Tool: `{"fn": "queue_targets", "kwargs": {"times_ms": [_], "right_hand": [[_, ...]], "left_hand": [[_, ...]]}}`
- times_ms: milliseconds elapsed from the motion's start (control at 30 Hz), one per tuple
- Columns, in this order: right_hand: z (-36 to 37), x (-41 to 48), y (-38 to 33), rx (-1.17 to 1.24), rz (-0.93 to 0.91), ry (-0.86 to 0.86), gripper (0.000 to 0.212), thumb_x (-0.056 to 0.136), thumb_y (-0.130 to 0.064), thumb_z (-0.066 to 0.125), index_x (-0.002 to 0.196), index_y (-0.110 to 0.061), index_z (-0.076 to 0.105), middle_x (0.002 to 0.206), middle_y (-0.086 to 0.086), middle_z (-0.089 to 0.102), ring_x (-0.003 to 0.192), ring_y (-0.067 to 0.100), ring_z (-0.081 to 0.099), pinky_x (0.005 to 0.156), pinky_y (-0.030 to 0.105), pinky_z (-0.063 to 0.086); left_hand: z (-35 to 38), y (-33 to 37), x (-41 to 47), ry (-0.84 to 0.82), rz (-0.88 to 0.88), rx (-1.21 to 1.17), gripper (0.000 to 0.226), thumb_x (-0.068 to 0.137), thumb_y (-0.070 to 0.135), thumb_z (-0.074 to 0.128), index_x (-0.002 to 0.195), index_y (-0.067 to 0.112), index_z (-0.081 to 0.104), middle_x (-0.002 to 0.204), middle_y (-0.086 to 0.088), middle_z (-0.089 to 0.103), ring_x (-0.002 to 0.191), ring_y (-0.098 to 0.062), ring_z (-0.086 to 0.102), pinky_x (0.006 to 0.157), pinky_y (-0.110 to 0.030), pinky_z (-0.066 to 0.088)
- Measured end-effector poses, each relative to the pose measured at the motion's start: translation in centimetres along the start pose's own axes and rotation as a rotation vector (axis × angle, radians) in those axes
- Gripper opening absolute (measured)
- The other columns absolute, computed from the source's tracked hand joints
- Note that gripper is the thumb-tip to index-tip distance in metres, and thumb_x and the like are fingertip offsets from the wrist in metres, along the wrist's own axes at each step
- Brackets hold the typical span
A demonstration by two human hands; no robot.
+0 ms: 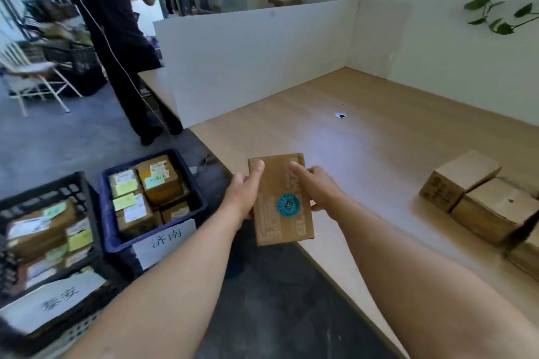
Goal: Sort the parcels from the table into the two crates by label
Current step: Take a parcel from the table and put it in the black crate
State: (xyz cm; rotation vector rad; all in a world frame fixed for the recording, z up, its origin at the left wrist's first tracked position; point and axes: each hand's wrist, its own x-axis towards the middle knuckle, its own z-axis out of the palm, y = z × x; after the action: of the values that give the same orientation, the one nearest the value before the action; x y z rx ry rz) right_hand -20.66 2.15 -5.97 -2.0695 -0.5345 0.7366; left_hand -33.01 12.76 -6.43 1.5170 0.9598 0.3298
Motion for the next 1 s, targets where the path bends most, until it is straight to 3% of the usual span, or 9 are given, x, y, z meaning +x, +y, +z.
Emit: {"fn": "queue_targets", "kwargs": {"times_ms": [133, 233, 333, 567, 700, 800, 867, 933, 1000], "right_hand": [[4.8, 0.8, -2.9, -0.013, 0.004, -0.035, 0.068, 0.09, -0.072, 0.031, 0.113, -0.013, 0.054, 0.1, 0.009, 0.068, 0.093, 0.026, 0.064, 0.072, 0.04, 0.052], [7.8, 1.1, -5.2, -0.025, -0.006, -0.045, 0.065, 0.09, -0.072, 0.032, 0.11, -0.014, 0.055, 0.099, 0.006, 0.067, 0.09, 0.023, 0.062, 0.073, 0.038, 0.049], [10.5, 2.1, -6.8, -0.066, -0.04, -0.05, 0.06, 0.091, -0.067, 0.04, 0.11, -0.013, 0.057, 0.095, 0.004, 0.068, 0.084, 0.021, 0.064, 0.076, 0.039, 0.055], [17.0, 4.4, -10.1, -0.074, -0.076, -0.216, 0.024, 0.093, -0.034, 0.054, 0.104, -0.013, 0.055, 0.095, 0.008, 0.069, 0.084, 0.022, 0.068, 0.084, 0.042, 0.057], [21.3, 6.4, -12.0, -0.104, -0.122, -0.311, 0.054, 0.092, -0.026, 0.056, 0.14, -0.013, 0.037, 0.11, 0.004, 0.061, 0.086, 0.019, 0.063, 0.072, 0.036, 0.056], [24.3, 8.1, -14.0, -0.131, -0.15, -0.397, 0.046, 0.093, -0.016, 0.056, 0.135, -0.012, 0.039, 0.108, 0.005, 0.058, 0.086, 0.019, 0.06, 0.068, 0.032, 0.052], [26.4, 9.4, -15.7, -0.162, -0.197, -0.442, 0.055, 0.091, -0.011, 0.056, 0.142, -0.015, 0.035, 0.112, 0.005, 0.058, 0.095, 0.023, 0.059, 0.074, 0.035, 0.053], [28.4, 10.6, -17.4, -0.236, -0.271, -0.493, 0.074, 0.091, -0.007, 0.054, 0.152, -0.027, 0.018, 0.12, 0.004, 0.055, 0.097, 0.023, 0.058, 0.081, 0.04, 0.055], [30.2, 11.6, -19.1, -0.285, -0.303, -0.56, 0.092, 0.092, -0.004, 0.054, 0.153, -0.038, -0.006, 0.134, 0.009, 0.046, 0.094, 0.023, 0.056, 0.076, 0.039, 0.057]], "left_hand": [[-5.3, -1.3, 1.4, 0.149, -0.08, 0.003, 0.127, 0.047, 0.105, 0.025, 0.137, 0.017, 0.043, 0.131, -0.006, 0.057, 0.116, -0.031, 0.056, 0.091, -0.053, 0.051], [-8.4, -1.8, 1.0, 0.238, -0.116, -0.052, 0.092, 0.078, 0.083, 0.036, 0.14, 0.015, 0.036, 0.131, -0.009, 0.054, 0.114, -0.033, 0.056, 0.083, -0.051, 0.055], [-11.1, -2.7, 1.4, 0.285, -0.14, -0.072, 0.06, 0.092, 0.059, 0.042, 0.133, 0.016, 0.038, 0.121, -0.01, 0.057, 0.105, -0.031, 0.058, 0.084, -0.049, 0.055], [-17.4, -4.5, 1.9, 0.307, -0.187, -0.135, 0.075, 0.093, 0.03, 0.044, 0.154, 0.036, 0.001, 0.135, -0.012, 0.051, 0.1, -0.03, 0.062, 0.085, -0.049, 0.056], [-21.6, -5.4, 3.1, 0.377, -0.198, -0.196, 0.082, 0.092, 0.01, 0.041, 0.154, 0.036, -0.007, 0.124, -0.002, 0.046, 0.093, -0.032, 0.065, 0.084, -0.052, 0.057], [-24.9, -5.9, 4.4, 0.406, -0.219, -0.182, 0.081, 0.094, 0.003, 0.038, 0.154, 0.038, -0.006, 0.123, -0.005, 0.05, 0.092, -0.031, 0.064, 0.082, -0.049, 0.057], [-27.2, -6.0, 5.5, 0.422, -0.214, -0.128, 0.081, 0.093, 0.003, 0.037, 0.153, 0.044, -0.001, 0.131, -0.005, 0.049, 0.099, -0.031, 0.061, 0.087, -0.051, 0.055], [-29.8, -6.1, 6.9, 0.431, -0.217, -0.045, 0.084, 0.09, 0.003, 0.039, 0.15, 0.05, 0.004, 0.133, -0.007, 0.05, 0.098, -0.033, 0.061, 0.089, -0.055, 0.054], [-32.3, -6.0, 8.2, 0.442, -0.213, 0.01, 0.081, 0.091, -0.001, 0.038, 0.152, 0.045, 0.011, 0.129, -0.007, 0.049, 0.094, -0.031, 0.061, 0.085, -0.048, 0.056]]}}
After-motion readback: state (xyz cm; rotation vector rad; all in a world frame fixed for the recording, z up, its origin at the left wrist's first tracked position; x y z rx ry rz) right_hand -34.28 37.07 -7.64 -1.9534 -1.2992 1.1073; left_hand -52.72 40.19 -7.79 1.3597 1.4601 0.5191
